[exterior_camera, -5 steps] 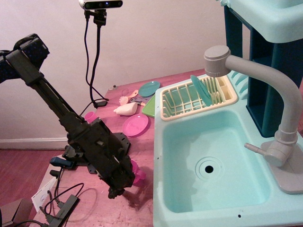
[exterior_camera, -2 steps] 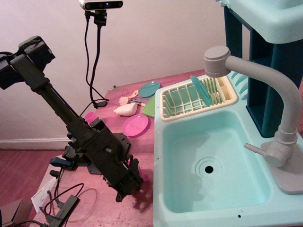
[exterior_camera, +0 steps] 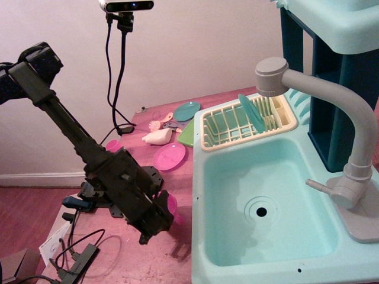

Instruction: Put cup from anywhere into sink

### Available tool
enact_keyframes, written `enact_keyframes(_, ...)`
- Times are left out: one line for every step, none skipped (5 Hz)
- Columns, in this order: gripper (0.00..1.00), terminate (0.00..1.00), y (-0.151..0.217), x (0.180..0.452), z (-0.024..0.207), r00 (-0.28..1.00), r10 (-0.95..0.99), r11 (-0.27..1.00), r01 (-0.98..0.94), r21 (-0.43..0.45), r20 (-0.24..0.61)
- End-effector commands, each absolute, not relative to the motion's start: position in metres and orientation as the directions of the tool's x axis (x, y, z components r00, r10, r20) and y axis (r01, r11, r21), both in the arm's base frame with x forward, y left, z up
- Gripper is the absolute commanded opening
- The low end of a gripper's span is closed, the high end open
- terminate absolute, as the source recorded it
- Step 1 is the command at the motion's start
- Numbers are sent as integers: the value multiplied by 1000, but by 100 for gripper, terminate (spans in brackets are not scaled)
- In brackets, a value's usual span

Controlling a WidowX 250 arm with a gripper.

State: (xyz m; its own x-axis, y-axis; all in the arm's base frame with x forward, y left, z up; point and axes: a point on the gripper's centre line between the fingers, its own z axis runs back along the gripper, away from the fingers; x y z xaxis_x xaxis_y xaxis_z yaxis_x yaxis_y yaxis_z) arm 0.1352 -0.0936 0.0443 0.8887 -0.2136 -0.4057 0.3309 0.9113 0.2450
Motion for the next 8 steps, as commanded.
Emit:
enact_keyframes(0,0,-67,134,100,923,-160,910,275,311,-349)
enact_keyframes(0,0,-47,146,129,936,-160,895,271,354,-313)
enact_keyframes(0,0,-23,190,159,945,-196,867,291,405,-262)
enact_keyframes(0,0,-20,234,165,946,-238,847,313,430,-221)
enact_keyframes(0,0,-25,282,158,938,-297,831,346,436,-178)
enact_keyframes(0,0,-36,313,145,912,-364,811,410,418,-188)
enact_keyframes(0,0,-50,325,125,902,-392,812,432,393,-182)
enact_keyframes(0,0,-64,323,96,886,-411,823,462,332,-214)
